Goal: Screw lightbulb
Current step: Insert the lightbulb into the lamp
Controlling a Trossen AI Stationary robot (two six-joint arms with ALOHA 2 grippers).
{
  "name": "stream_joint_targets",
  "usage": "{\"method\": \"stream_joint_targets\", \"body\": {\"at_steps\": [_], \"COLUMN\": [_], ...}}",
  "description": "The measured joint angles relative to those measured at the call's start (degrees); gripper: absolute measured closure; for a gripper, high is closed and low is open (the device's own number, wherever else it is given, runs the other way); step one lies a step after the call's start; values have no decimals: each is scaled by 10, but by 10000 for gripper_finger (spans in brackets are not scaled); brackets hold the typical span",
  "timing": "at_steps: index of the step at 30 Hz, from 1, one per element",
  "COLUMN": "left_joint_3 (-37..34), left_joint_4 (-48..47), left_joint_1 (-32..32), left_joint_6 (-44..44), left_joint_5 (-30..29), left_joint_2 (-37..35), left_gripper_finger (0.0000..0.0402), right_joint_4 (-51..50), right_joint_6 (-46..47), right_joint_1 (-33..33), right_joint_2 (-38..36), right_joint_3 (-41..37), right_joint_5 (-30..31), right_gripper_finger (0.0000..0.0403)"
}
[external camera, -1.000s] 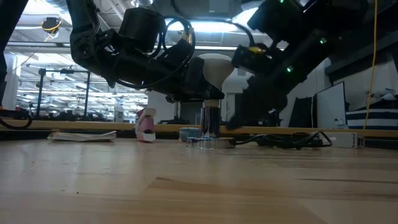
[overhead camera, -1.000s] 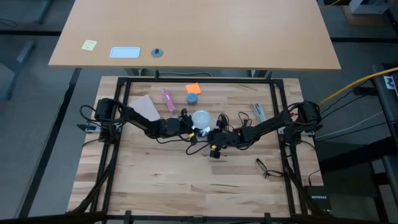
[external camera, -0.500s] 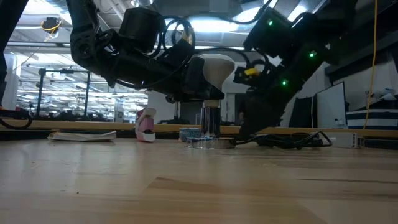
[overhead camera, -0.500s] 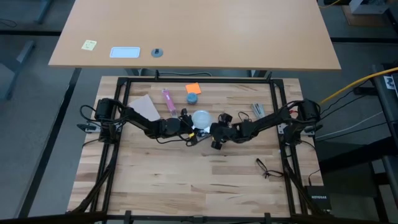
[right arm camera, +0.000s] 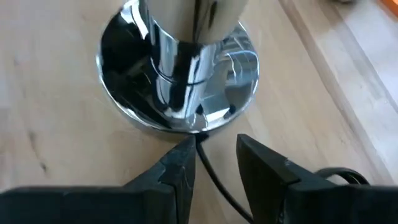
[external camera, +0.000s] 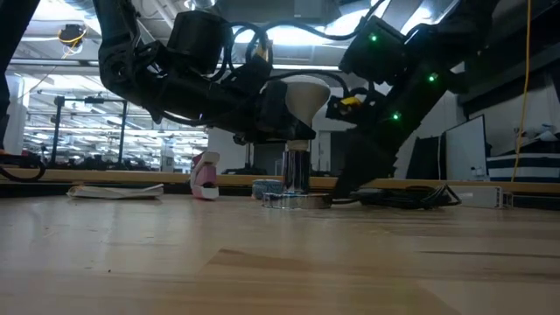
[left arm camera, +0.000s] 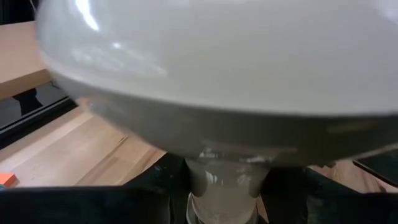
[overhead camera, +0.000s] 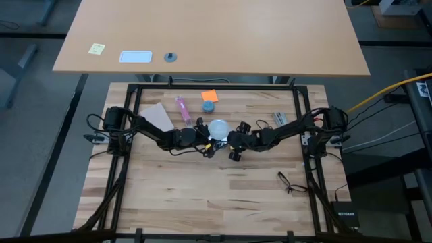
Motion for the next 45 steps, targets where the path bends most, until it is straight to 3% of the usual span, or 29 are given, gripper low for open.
{"method": "stream_joint_targets", "body": {"at_steps": [6,10,22,30,33,41,45], "left_joint_3": [0,0,0,0,0,-1,-1], "left_joint_4": [0,0,-1,-1,-1,-1,2], "left_joint_1": [0,0,0,0,0,0,0], "left_joint_6": [0,0,0,0,0,-8,-20], "left_joint_5": [0,0,1,0,1,-2,-3], "left_joint_2": [0,0,0,0,0,0,0], "left_gripper_finger": [260,260,260,260,260,260,260], "right_joint_4": [0,-18,-39,-34,-35,-47,-46], "right_joint_6": [0,-11,-15,-15,-15,-14,-14], "right_joint_1": [-3,-2,-4,-15,-14,-13,-1], "right_joint_2": [0,0,0,0,-3,-5,-5], "right_joint_3": [0,0,0,0,0,41,53], "right_joint_5": [-63,-71,118,133,107,-65,-78], "right_gripper_finger": [282,282,282,282,282,282,282]}}
